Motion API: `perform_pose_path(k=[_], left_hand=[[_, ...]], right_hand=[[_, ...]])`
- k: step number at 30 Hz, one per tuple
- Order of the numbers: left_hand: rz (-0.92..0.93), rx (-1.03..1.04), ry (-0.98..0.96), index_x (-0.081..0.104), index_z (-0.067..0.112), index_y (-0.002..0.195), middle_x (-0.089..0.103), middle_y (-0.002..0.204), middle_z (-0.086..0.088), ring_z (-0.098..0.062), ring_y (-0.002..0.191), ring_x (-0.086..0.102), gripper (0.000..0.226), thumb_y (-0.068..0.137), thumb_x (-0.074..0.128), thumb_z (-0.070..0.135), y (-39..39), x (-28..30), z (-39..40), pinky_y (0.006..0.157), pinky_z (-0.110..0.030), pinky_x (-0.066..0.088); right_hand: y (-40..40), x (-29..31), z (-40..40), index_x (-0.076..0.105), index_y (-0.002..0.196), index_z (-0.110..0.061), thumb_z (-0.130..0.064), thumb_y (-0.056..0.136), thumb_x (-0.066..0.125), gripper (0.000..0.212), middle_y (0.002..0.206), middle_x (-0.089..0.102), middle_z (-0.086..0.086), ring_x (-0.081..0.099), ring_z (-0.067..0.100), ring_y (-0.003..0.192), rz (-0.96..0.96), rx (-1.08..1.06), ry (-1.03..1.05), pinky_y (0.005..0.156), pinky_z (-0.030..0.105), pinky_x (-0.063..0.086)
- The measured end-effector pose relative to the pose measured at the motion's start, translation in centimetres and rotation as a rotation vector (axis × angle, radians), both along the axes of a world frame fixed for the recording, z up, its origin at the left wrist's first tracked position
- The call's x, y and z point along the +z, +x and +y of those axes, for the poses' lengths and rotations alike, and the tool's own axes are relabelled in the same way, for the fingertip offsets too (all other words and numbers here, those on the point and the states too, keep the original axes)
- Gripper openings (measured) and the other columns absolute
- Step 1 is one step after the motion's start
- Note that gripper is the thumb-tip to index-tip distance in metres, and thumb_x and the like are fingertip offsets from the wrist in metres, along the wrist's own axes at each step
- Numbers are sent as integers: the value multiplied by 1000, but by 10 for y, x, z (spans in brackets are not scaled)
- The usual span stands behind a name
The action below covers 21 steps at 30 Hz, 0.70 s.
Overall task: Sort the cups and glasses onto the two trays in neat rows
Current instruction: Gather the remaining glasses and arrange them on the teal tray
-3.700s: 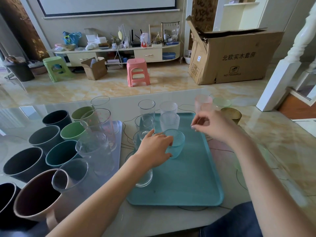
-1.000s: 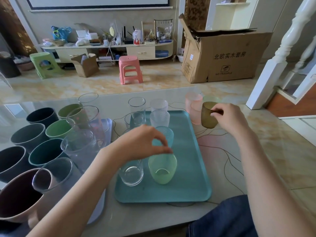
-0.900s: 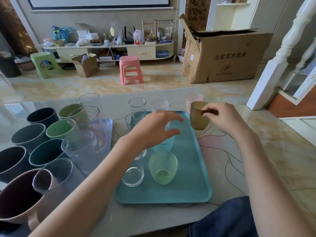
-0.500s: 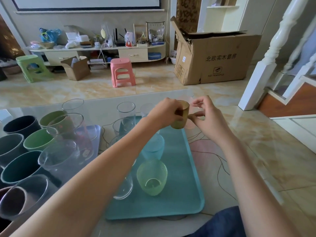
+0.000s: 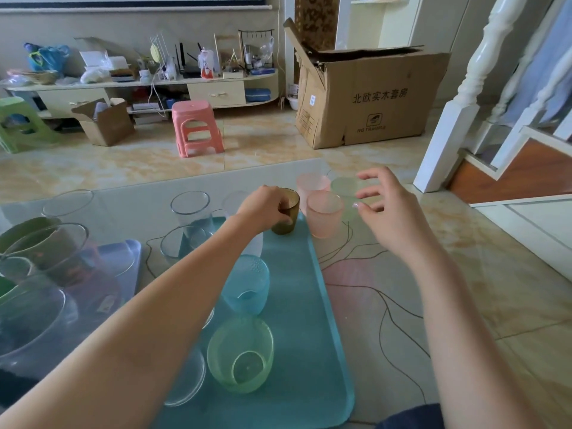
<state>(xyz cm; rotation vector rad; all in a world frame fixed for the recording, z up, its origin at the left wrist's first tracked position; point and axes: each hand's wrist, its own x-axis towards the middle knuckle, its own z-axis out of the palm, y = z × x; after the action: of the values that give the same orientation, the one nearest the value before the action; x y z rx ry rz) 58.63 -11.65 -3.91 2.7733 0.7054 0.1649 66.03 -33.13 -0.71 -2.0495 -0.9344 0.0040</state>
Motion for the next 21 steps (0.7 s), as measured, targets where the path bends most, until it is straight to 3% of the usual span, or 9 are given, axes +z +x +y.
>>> perform_pose_path(k=[4, 6, 8, 10, 13, 18, 19, 21], left_hand=[[9, -6, -28, 46, 13, 56, 47, 59, -4, -25, 65, 47, 32, 74, 72, 19, 3, -1, -1, 58, -30, 38], [-24, -28, -46, 58, 12, 78, 60, 77, -6, -27, 77, 55, 15, 73, 70, 20, 3, 1, -3, 66, -31, 48], [-103, -68, -32, 57, 16, 109, 63, 106, -6, -27, 99, 57, 38, 73, 70, 23, 5, 3, -9, 82, -37, 51], [-127, -194, 85, 53, 21, 119, 59, 118, -4, -25, 114, 49, 48, 74, 69, 24, 10, 7, -21, 96, -37, 41], [-32, -325, 251, 59, 23, 116, 55, 126, -2, -21, 126, 42, 39, 78, 69, 24, 21, 6, -36, 113, -32, 18], [-55, -256, 166, 63, 12, 101, 68, 106, -7, -25, 112, 57, 18, 91, 49, 5, 31, -3, -41, 114, -25, 16], [-84, -253, 145, 62, 11, 99, 69, 101, -6, -24, 108, 59, 20, 91, 46, 2, 30, -3, -42, 110, -22, 20], [-128, -252, 124, 60, 9, 97, 65, 97, -5, -24, 94, 57, 21, 90, 44, -1, 23, 5, -44, 88, -23, 34]], right_hand=[[2, -4, 1, 51, 114, -25, -11, 88, 58, 30, 96, 62, -6, 60, 11, 73, 29, 10, -37, 66, 26, 45], [3, -9, 2, 54, 109, -26, -12, 88, 59, 26, 93, 62, -6, 59, 14, 71, 50, 21, -73, 69, 30, 47], [5, -13, 3, 56, 106, -27, -12, 87, 59, 24, 93, 63, -5, 58, 17, 68, 62, 17, -121, 69, 32, 48], [7, -17, 4, 58, 104, -27, -13, 87, 61, 23, 93, 63, -4, 56, 14, 67, 86, 20, -160, 64, 29, 46], [5, -19, 5, 61, 106, -25, -14, 86, 63, 23, 93, 63, -4, 55, 10, 69, 115, 36, -195, 65, 26, 39], [7, -18, 2, 62, 105, -26, -13, 87, 62, 22, 94, 65, -4, 59, 12, 77, 118, 40, -202, 64, 25, 41], [7, -18, 1, 62, 104, -25, -12, 87, 62, 22, 93, 64, -5, 58, 10, 75, 113, 36, -200, 62, 23, 41], [9, -16, 0, 62, 103, -25, -12, 87, 61, 21, 88, 62, -7, 56, 6, 69, 109, 30, -184, 60, 21, 41]])
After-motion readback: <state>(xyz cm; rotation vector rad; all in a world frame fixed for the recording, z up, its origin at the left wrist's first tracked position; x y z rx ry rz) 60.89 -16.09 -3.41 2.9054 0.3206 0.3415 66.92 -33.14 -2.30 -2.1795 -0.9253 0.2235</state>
